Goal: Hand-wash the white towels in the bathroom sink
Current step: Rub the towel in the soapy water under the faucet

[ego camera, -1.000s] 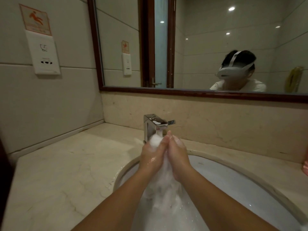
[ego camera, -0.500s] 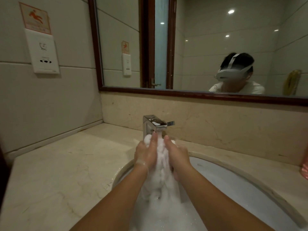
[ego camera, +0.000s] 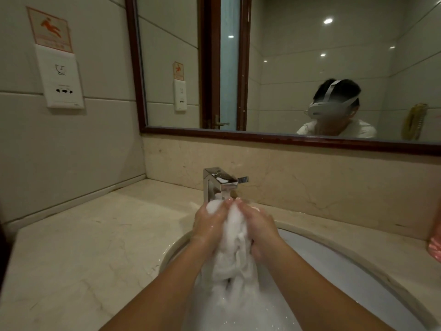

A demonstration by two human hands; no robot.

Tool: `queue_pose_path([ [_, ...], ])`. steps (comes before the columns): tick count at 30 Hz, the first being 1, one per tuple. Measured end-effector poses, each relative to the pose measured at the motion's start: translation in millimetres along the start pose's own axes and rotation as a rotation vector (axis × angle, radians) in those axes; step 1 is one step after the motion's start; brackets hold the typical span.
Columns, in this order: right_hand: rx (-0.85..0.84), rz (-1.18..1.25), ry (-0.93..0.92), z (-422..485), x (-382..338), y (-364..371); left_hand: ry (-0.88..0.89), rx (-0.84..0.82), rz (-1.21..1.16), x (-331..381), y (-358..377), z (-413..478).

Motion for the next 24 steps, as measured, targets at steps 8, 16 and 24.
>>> queue_pose_path([
  [8, 0.057, 0.018, -0.023, 4.5, -3.8, 6.4, -0.093, -0.222, 0.016, -21.0, 19.1, 1.5],
  [16, -0.008, -0.046, -0.026, 0.8, -1.6, -0.7, -0.147, 0.181, -0.193, -15.5, -33.6, 4.1],
  [24, 0.048, 0.121, 0.000, -6.6, -5.7, 6.9, -0.191, -0.200, -0.193, -22.8, 11.8, 1.7],
])
Point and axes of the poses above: each hand's wrist, its own z-axis towards the middle knuckle, its own y-axis out of the palm, x = y × z, the point moved 9 cm from there along z, towards the middle knuckle, and after that the axes turned 10 degrees about -x, right-handed, at the moved point
